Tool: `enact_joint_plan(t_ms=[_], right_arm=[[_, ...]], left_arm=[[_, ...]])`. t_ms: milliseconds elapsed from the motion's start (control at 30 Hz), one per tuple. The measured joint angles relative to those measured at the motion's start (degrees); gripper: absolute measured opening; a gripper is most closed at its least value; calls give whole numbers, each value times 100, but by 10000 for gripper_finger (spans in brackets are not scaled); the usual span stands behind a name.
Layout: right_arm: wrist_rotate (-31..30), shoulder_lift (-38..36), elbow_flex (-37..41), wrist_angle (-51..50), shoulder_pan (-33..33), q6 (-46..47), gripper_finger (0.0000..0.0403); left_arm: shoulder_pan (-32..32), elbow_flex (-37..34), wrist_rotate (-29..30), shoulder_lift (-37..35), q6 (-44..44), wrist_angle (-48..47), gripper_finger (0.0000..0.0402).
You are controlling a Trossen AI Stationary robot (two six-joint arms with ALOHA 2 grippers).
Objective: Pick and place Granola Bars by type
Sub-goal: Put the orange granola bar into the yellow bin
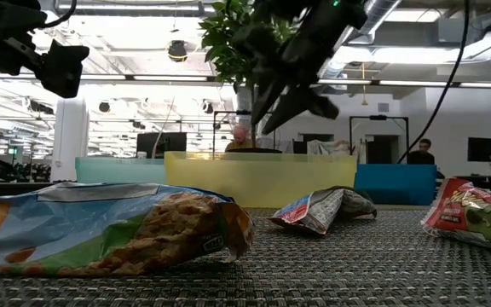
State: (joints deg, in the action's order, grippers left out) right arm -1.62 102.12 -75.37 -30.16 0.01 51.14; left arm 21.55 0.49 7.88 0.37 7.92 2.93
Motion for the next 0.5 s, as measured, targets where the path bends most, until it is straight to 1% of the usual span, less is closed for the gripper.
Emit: enact_joint_plan(t_ms=[200, 367, 433, 500], right_arm=[[-3, -425, 0, -597, 454, -340, 95], [1, -760, 0, -1287, 856, -554, 95], [5, -857, 0, -1616, 1024, -311, 95], [20, -922, 0, -1918, 1186, 146, 95]], left_arm=[[-1, -2, 0, -1, 2, 1, 265], [1, 0, 1, 0, -2, 0, 265], [1, -2, 0, -1, 0, -1, 265], [1, 0, 0, -1, -13, 1, 265]])
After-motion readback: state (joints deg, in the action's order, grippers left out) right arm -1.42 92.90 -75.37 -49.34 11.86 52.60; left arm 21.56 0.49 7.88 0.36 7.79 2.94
